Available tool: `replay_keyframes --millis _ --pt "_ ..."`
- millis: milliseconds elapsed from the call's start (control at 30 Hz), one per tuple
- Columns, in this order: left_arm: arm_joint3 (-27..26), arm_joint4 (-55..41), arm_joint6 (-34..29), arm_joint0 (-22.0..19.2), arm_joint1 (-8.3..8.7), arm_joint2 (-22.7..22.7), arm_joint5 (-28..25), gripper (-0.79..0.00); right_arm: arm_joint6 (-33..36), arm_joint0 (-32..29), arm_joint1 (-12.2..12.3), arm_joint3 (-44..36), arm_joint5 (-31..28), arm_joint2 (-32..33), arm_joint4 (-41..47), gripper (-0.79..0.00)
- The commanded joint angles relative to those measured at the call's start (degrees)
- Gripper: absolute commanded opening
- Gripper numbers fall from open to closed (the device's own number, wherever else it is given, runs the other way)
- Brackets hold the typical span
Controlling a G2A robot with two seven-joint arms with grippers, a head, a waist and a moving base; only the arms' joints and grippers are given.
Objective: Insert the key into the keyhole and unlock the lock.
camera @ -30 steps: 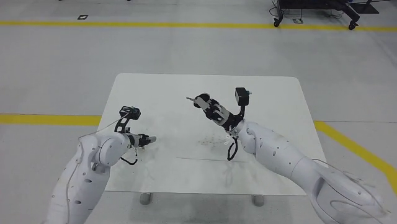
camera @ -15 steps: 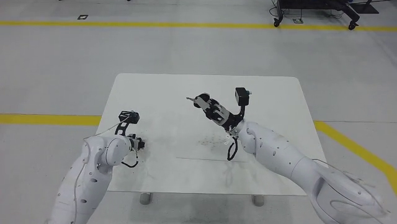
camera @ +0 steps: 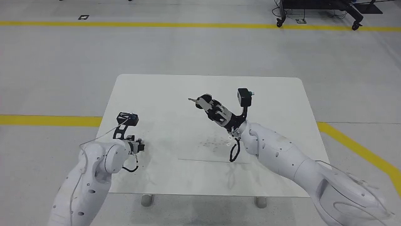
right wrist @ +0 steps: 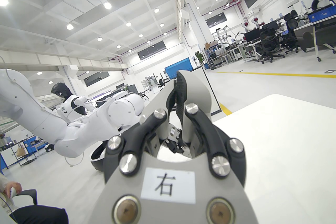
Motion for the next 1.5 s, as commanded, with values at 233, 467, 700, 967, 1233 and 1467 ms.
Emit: replay_keyframes --millis 233,467,700,967,1233,1467 --pt "0.37 2.48 -1.03 -1.12 -0.30 2.07 0.49 -0.696 0.00 0.00 0.00 0.00 0.00 0.00 0.00 -0.785" --pt "0.45 3.67 -1.74 -1.92 -0.48 2.90 0.09 -0.785 0.00 0.00 0.00 0.00 0.00 0.00 0.00 -0.785" --pt "1.92 2.40 -2.98 -2.08 -0.37 1.70 -1.83 -0.785 0.00 0.00 0.00 0.00 0.00 0.00 0.00 -0.785" --pt "2.54 -0.75 0.83 -1.67 -0.38 -0.36 -3.32 -0.785 0.00 0.00 0.00 0.00 0.00 0.00 0.00 -0.785" --pt "2.65 -9.04 10.21 1.03 -0.18 -4.48 -9.56 -0.785 0.00 0.00 0.00 0.00 0.00 0.00 0.00 -0.785" --pt "4.00 -4.14 8.90 0.31 -0.11 -2.39 -9.49 -0.785 0.00 0.00 0.00 0.00 0.00 0.00 0.00 -0.785"
